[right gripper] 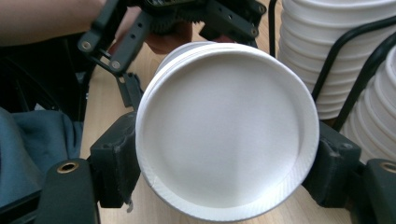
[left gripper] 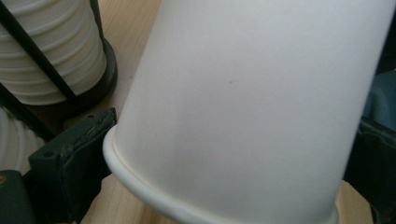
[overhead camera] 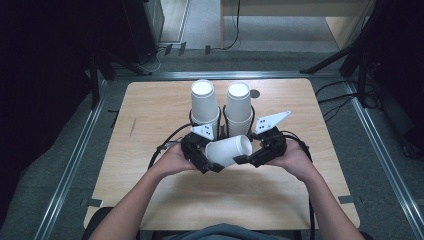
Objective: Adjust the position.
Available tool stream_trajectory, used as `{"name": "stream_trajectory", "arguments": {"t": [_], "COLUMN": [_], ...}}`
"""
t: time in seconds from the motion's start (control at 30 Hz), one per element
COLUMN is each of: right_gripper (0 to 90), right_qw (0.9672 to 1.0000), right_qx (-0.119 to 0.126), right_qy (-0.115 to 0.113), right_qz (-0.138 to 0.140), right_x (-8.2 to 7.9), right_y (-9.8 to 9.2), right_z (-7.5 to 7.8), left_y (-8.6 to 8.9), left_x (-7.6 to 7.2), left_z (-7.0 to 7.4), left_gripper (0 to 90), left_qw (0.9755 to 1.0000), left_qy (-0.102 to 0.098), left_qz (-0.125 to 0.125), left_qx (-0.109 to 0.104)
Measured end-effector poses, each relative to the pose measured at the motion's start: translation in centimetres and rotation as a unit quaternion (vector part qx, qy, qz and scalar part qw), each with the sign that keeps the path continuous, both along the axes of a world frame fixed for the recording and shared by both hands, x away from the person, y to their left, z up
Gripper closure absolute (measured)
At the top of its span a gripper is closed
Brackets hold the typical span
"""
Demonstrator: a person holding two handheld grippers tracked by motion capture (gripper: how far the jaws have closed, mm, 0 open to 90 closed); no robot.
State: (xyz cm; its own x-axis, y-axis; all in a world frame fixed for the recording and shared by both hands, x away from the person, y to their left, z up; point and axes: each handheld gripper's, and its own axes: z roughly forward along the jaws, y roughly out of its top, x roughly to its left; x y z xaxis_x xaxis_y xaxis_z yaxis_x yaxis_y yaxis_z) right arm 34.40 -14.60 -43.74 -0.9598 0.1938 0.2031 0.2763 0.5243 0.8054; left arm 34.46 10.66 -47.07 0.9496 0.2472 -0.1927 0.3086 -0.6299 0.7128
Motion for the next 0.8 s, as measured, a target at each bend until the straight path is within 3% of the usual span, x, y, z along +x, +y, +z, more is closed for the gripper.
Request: {"name": "stream_trajectory", "arguments": {"t": [0.13, 0.2, 0.37, 0.5, 0.6, 0.63, 0.8], "right_gripper": [24.4, 24.4, 24.4, 23.4, 16.3, 15.8, 14.2], "right_qw": [0.9999, 0.9999, 0.9998, 0.9999, 1.0, 0.9998, 0.999], "right_qx": [0.01, 0.016, 0.019, 0.009, -0.003, -0.014, -0.04], "right_qy": [-0.001, 0.0, 0.002, 0.002, -0.001, -0.012, -0.017], "right_qz": [0.002, 0.003, 0.006, 0.004, 0.009, 0.008, 0.011], "right_x": [-0.1, 0.0, -0.1, -0.1, -0.2, -0.4, -0.5], "right_y": [0.1, 0.0, -0.1, 0.1, 0.3, 0.4, 0.6], "right_z": [0.2, 0.3, 0.4, 0.3, 0.2, 0.1, -0.3], "left_y": [-0.1, 0.1, 0.4, 0.5, 0.7, 0.8, 1.1], "left_x": [0.0, -0.2, -0.2, -0.1, -0.1, -0.2, -0.3], "left_z": [-0.1, 0.0, 0.2, 0.4, 0.6, 0.8, 1.4], "left_gripper": [0.0, 3.1, 8.0, 9.6, 9.6, 9.6, 9.6], "left_qw": [1.0, 0.9998, 0.9996, 0.9997, 0.9998, 0.9997, 0.9993], "left_qy": [0.002, -0.006, -0.02, -0.014, -0.008, -0.01, -0.011], "left_qz": [-0.006, -0.008, -0.014, -0.018, -0.011, -0.011, -0.008], "left_qx": [-0.005, -0.014, -0.012, 0.001, 0.013, 0.02, 0.034]}}
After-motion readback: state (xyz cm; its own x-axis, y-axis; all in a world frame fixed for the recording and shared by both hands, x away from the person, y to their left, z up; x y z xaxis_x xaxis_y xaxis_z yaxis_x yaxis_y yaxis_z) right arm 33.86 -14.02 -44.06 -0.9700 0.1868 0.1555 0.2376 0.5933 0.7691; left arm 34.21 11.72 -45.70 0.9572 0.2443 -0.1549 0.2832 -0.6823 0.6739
